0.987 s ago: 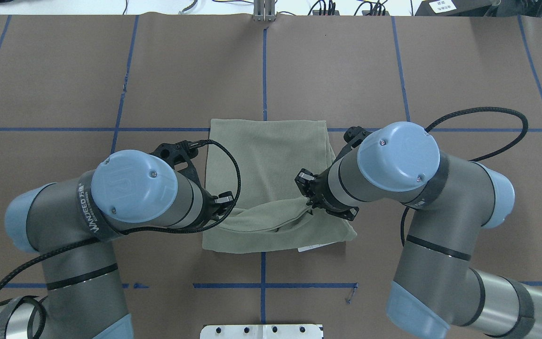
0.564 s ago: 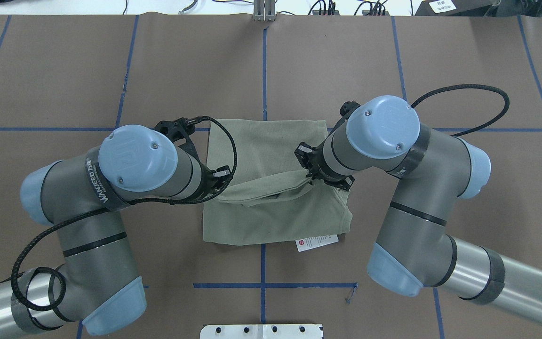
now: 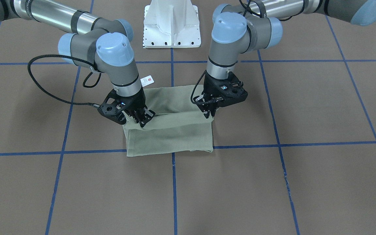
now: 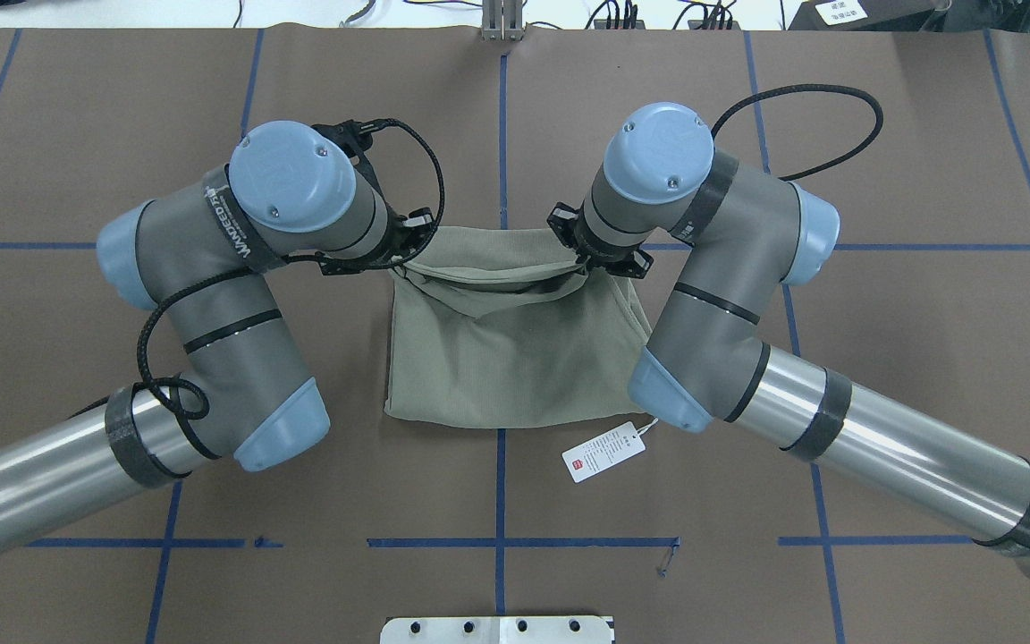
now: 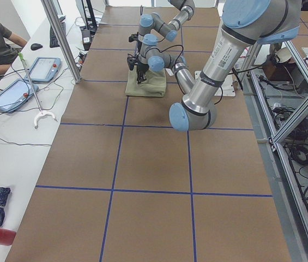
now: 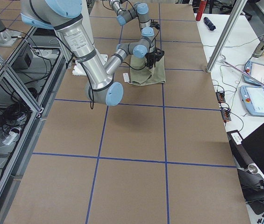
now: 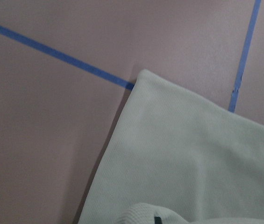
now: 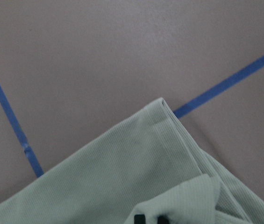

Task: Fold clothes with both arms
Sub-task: 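Release the shirt and raise both grippers away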

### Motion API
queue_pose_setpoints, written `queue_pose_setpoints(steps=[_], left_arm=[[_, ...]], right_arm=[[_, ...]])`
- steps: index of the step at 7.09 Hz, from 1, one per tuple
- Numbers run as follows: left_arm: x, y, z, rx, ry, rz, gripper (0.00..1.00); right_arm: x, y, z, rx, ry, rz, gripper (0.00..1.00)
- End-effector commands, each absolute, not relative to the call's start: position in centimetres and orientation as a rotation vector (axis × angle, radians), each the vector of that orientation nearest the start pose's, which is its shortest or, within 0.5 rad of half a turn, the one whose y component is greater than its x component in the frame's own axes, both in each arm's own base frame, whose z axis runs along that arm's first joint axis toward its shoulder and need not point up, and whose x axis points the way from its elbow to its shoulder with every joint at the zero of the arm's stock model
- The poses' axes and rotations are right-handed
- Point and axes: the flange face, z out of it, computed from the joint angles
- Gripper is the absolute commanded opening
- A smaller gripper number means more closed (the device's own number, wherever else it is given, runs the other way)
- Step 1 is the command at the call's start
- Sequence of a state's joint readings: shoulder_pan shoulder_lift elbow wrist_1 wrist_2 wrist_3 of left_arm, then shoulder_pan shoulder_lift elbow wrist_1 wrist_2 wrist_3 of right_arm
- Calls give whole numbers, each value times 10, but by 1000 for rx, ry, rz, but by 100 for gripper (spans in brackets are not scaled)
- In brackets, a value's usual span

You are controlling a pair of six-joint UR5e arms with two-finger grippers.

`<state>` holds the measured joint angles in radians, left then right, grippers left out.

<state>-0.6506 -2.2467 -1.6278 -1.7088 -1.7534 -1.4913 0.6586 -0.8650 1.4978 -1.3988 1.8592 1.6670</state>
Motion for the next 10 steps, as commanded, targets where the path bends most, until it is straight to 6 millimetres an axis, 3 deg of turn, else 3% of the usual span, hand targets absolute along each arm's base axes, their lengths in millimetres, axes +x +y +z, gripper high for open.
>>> queue_pose_setpoints(steps=[1, 3, 4, 5, 7, 8, 9, 10], left_arm=[[445, -573, 245, 222, 816, -442, 100], [443, -572, 242, 220, 820, -434, 100], [431, -569, 232, 237, 841, -374, 100], [398, -571, 240, 232, 861, -316, 100], [297, -583, 284, 341, 810, -98, 100], [235, -591, 322, 377, 761, -8, 100], [180, -594, 368, 387, 711, 73, 100], [130, -587, 415, 403, 639, 164, 100]], right_arm=[[-485, -580, 271, -41, -843, 560, 100], [-464, -592, 268, -99, -876, 515, 100], [-437, -607, 266, -96, -897, 465, 100], [-380, -635, 282, -69, -916, 384, 100], [-264, -671, 364, 45, -839, 199, 100], [-199, -677, 412, 87, -796, 80, 100], [-132, -675, 459, 121, -742, -34, 100], [-75, -660, 505, 127, -717, -82, 100]])
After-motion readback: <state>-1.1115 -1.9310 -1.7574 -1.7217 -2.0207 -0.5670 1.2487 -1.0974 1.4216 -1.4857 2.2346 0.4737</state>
